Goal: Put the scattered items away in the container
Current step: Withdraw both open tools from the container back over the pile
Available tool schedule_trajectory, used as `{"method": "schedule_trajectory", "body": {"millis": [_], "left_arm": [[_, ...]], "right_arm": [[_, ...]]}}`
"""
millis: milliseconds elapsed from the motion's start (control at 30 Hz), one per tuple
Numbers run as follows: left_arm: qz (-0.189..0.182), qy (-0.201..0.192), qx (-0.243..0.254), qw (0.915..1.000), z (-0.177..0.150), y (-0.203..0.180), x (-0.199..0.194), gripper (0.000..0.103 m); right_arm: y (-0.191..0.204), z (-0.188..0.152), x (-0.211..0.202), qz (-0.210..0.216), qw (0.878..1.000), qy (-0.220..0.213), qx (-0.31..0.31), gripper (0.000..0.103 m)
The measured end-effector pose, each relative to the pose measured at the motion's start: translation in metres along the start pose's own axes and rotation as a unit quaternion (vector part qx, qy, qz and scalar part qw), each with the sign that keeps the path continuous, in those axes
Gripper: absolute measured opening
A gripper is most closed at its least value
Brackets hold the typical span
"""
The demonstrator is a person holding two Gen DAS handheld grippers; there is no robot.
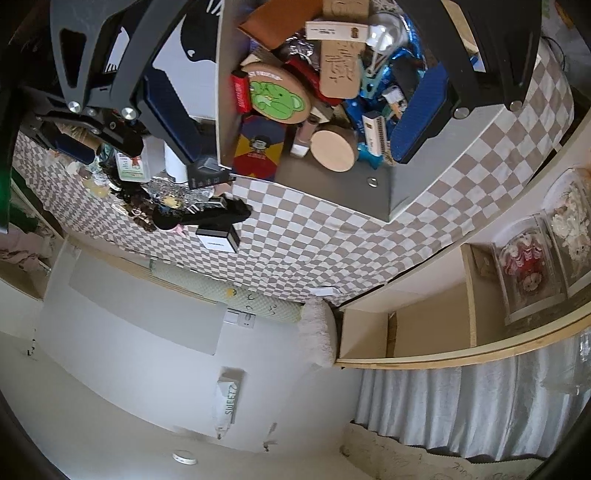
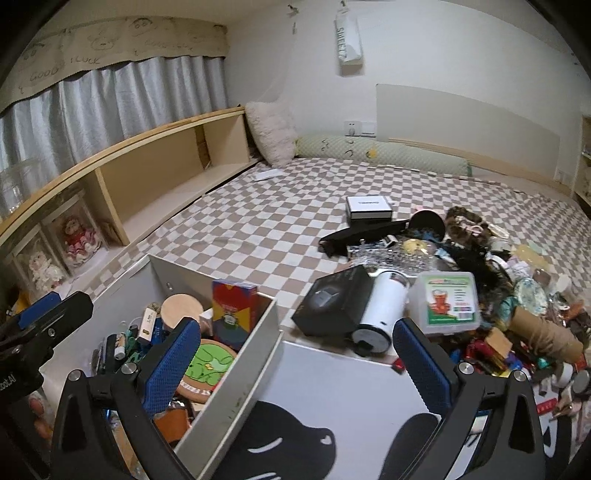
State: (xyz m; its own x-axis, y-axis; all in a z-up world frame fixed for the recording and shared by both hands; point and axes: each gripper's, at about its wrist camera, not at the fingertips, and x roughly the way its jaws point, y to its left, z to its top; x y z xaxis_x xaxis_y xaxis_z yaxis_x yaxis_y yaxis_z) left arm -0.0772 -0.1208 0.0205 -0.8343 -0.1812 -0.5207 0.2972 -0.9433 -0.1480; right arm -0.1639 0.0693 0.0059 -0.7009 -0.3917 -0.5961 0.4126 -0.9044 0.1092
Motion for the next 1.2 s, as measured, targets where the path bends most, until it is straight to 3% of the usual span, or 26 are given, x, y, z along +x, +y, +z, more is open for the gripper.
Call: {"method": "schedule_trajectory", "body": {"millis": [167,733,1200], "left_arm": [[-0.002,-0.009,0.023,0.9997,-0.005,-0.018,-0.001,0.103],[-0.08,0.03,0.056,0.9948,-0.032,-0.082,0.017,0.103],[-0.147,0.06,0.094,0.9828,-0.06,-0.146,0.024,0.103]], "right_arm": [[-0.019,-0.004,-0.012,-0.02,1.0,-0.007,0.003,0.103],[-0.103,-0.033,-0.038,-0.085,0.995,0.005,0.043,0.103],[-0.171,-0.064,-0.062,-0.134,0.989,0.015,0.065,0.103]]}}
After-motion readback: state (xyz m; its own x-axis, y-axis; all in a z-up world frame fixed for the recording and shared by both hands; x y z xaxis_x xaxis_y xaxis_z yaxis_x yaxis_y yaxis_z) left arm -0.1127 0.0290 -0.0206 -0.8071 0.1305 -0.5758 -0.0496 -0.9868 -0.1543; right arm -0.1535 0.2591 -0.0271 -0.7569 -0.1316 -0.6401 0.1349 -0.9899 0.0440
